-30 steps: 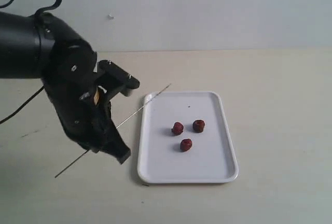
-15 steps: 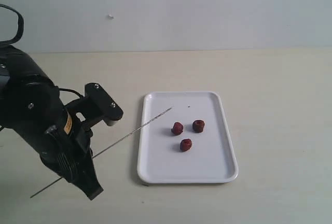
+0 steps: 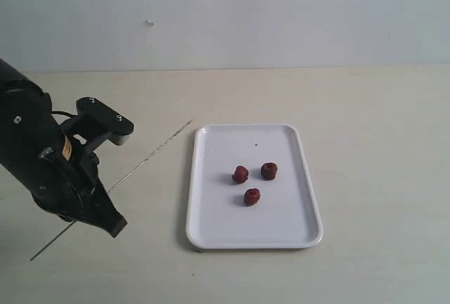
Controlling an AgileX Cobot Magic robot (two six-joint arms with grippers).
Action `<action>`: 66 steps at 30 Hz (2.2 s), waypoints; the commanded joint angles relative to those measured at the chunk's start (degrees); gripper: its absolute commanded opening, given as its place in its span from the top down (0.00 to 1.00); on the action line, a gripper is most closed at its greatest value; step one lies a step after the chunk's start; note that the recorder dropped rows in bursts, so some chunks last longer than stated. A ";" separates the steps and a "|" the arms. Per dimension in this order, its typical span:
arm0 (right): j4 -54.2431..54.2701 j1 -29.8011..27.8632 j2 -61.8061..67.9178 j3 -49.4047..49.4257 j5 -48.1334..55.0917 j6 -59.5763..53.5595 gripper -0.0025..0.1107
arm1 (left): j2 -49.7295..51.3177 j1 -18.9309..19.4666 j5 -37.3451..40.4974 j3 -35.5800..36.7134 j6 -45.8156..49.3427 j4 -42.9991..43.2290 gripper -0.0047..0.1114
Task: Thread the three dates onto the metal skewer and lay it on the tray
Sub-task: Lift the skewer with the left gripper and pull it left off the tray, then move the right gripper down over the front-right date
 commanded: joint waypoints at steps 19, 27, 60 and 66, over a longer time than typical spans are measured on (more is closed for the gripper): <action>10.66 -0.20 2.81 -2.64 -14.80 9.62 0.98 | -0.60 0.43 -1.61 0.84 1.65 -2.55 0.96; 5.85 -0.20 29.70 -19.63 0.88 -1.44 0.98 | -0.60 0.43 -2.13 1.31 1.65 -3.83 0.96; 3.86 18.49 114.64 -86.59 64.64 -62.28 0.52 | -0.74 0.43 1.26 4.77 1.35 -4.94 0.96; 2.55 19.73 119.16 -87.58 66.10 -62.15 0.52 | -1.71 0.43 1.22 4.77 1.65 -4.94 0.96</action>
